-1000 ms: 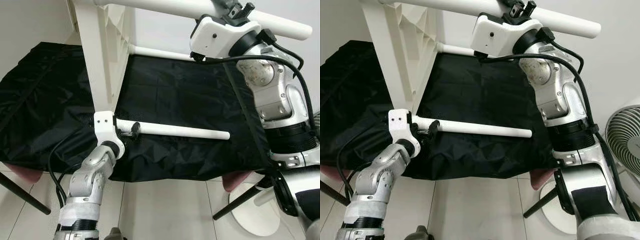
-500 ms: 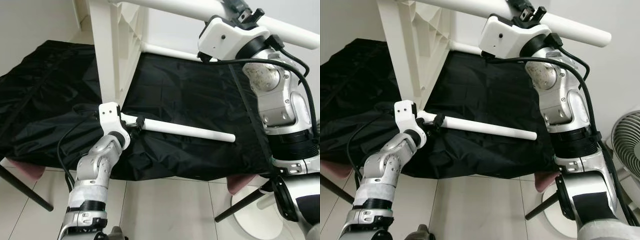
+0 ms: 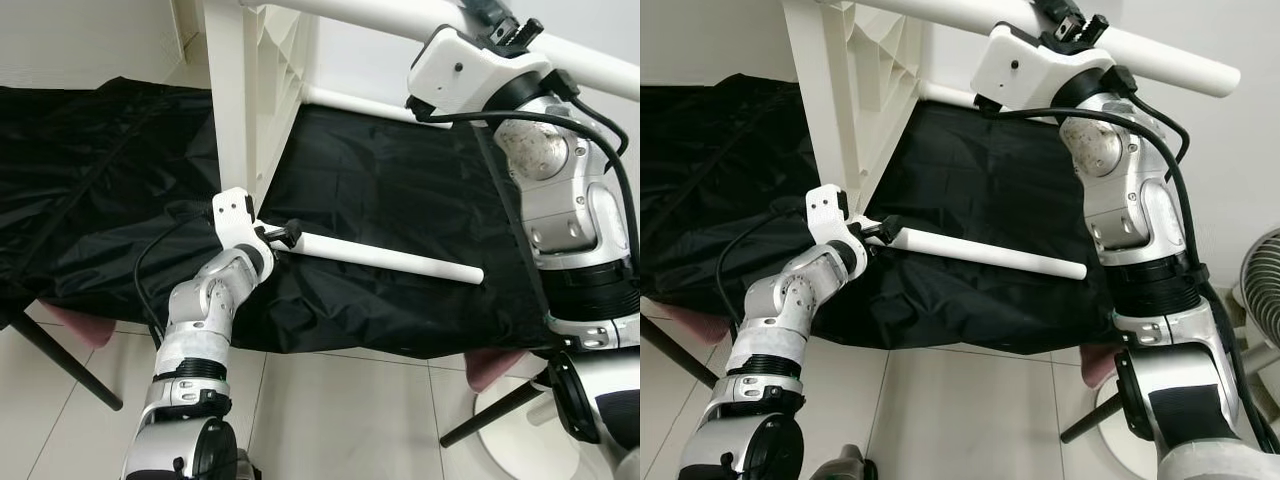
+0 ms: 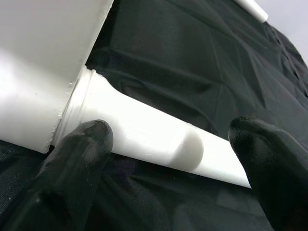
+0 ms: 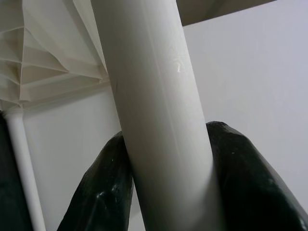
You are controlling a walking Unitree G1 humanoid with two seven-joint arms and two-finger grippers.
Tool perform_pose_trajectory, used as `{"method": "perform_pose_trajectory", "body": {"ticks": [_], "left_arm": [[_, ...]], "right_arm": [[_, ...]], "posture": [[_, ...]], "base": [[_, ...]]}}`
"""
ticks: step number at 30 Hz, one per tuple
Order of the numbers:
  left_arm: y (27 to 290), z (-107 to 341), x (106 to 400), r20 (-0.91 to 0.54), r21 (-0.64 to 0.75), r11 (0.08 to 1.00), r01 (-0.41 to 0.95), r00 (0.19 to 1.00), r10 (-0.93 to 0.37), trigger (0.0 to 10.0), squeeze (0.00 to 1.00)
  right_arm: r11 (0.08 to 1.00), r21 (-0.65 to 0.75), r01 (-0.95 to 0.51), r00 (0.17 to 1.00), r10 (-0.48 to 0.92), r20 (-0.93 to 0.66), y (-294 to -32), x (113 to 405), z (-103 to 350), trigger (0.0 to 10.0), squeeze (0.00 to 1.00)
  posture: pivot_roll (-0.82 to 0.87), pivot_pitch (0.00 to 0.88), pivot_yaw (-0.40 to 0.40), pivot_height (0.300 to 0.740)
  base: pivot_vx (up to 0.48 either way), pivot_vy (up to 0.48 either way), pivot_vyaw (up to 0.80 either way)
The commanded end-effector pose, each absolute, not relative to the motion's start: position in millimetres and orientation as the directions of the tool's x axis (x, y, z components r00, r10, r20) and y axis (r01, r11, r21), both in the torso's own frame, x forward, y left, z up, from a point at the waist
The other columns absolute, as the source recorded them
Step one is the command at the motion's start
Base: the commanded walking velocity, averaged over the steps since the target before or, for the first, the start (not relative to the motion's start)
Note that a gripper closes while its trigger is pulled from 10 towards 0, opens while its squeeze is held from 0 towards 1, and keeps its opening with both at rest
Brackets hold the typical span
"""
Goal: Building children table
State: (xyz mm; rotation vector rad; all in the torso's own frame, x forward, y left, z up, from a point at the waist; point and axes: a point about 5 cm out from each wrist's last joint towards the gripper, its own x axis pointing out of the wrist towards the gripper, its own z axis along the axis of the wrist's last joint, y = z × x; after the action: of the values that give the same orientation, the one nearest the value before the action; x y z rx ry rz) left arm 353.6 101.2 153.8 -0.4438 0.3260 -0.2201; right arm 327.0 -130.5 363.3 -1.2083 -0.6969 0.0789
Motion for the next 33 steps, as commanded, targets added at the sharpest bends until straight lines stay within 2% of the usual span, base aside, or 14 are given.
{"method": "perform_pose_trajectory", "body": {"ticks": [1,8,15,21,24,30,31,33], "left_arm": [[109.4,119.4,343.7,-0.499,-0.322,0.932,-0.163,0.867,-0.02,10.0,0.0],[102.7,114.6,333.6,-0.518,-0.318,0.939,-0.131,0.854,-0.056,10.0,0.0],[98.0,112.4,316.5,-0.51,-0.219,0.972,-0.085,0.859,-0.039,10.0,0.0],[96.3,115.0,312.8,-0.509,-0.219,0.972,-0.086,0.86,-0.038,10.0,0.0],[94.1,127.7,322.1,-0.468,-0.26,0.959,-0.112,0.883,-0.023,10.0,0.0],[85.6,156.6,330.6,-0.317,-0.338,0.94,-0.04,0.945,-0.074,10.0,0.0],[86.4,167.4,330.5,-0.238,-0.342,0.94,0.003,0.967,-0.09,10.0,0.18],[86.4,167.4,330.5,-0.238,-0.342,0.94,0.003,0.967,-0.09,10.0,0.18]], "right_arm": [[0.637,-0.616,0.463,0.61,0.275,0.743,-154.6,292.6,413.8,0.0,0.0],[0.638,-0.593,0.491,0.622,0.219,0.752,-165.5,290.6,413.1,0.0,0.0],[0.638,-0.559,0.53,0.658,0.107,0.745,-195.4,290.8,408.3,0.0,0.0],[0.672,-0.517,0.53,0.671,0.041,0.74,-208.5,291.1,404.8,0.0,0.0],[0.669,-0.532,0.519,0.693,0.035,0.72,-212.3,292.5,400.6,0.0,0.0],[0.682,-0.534,0.499,0.703,0.042,0.71,-211.5,294.7,396.5,0.0,0.0],[0.686,-0.535,0.492,0.704,0.048,0.709,-210.2,296.1,395.3,0.0,0.0],[0.686,-0.535,0.492,0.704,0.048,0.709,-210.2,296.1,395.3,0.0,0.0]], "posture": [[0.01,0.05,0.04,0.74],[0.01,0.053,0.037,0.74],[0.02,0.056,0.017,0.74],[0.03,0.06,0.004,0.74],[0.03,0.063,-0.001,0.74],[0.03,0.063,0.001,0.74],[0.03,0.065,-0.003,0.74],[0.03,0.065,-0.003,0.74]], "base": [[0.0,0.0,0.0],[0.0,0.0,0.0],[0.0,0.0,0.0],[0.0,0.0,0.0],[0.0,0.0,0.0],[0.0,0.0,0.0],[0.0,0.0,0.0],[0.0,0.0,0.0]]}}
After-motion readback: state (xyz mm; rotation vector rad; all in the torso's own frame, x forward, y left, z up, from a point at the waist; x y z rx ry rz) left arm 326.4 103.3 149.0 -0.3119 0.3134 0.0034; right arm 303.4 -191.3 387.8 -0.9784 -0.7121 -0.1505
